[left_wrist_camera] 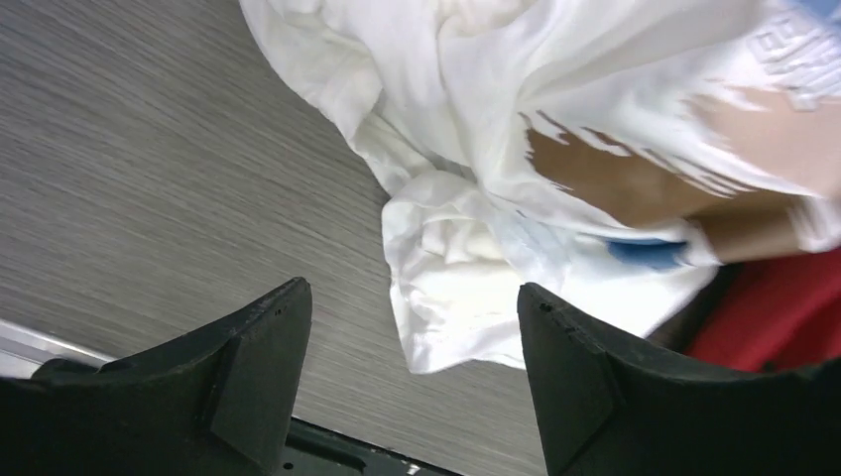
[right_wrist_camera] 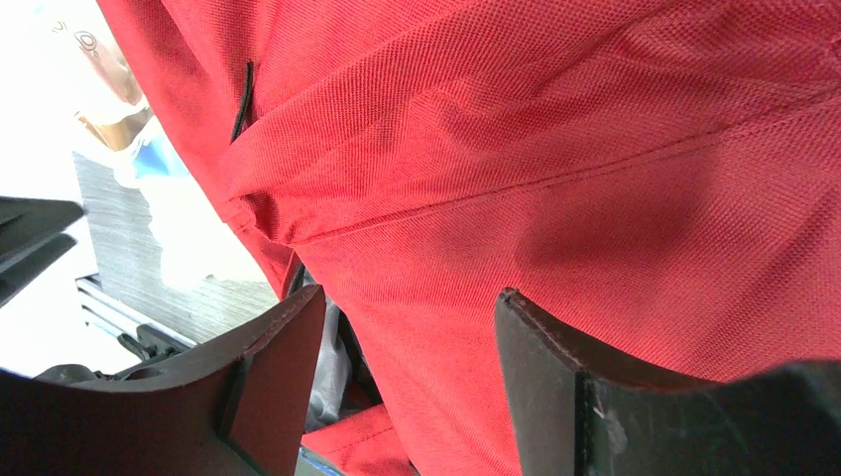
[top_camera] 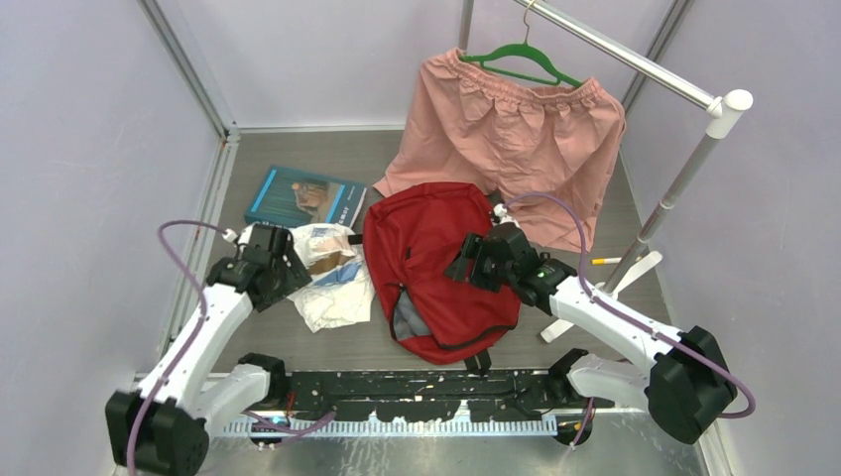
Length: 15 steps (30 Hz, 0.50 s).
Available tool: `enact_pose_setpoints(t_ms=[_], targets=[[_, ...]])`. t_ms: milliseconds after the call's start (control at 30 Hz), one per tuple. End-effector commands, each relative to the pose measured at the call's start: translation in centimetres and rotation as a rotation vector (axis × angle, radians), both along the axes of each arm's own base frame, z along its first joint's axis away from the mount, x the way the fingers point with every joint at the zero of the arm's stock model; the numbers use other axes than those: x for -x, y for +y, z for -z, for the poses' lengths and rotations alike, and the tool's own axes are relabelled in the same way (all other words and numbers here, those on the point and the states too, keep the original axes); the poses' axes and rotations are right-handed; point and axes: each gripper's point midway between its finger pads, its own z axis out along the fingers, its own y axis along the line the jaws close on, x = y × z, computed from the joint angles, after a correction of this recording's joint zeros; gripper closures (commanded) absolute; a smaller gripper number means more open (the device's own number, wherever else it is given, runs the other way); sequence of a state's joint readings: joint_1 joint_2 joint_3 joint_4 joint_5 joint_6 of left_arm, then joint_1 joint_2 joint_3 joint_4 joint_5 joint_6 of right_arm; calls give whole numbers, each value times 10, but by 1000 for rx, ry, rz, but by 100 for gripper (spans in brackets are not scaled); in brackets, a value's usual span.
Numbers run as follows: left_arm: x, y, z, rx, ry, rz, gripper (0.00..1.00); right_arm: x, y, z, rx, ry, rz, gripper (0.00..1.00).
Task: Pack the student bag
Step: Move the distractor to the center of the board.
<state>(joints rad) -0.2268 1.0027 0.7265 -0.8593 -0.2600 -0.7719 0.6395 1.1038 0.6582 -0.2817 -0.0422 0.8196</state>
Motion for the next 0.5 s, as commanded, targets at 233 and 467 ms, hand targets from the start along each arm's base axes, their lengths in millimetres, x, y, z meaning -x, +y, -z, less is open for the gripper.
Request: enact_pose_setpoints(t_ms=[233, 467], targets=[[-102, -57, -118, 198, -445, 97, 25, -8, 7, -16, -41, -44, 7, 31], [-176, -90, -85, 181, -397, 112, 25, -5, 1, -21, -43, -51, 30, 31]])
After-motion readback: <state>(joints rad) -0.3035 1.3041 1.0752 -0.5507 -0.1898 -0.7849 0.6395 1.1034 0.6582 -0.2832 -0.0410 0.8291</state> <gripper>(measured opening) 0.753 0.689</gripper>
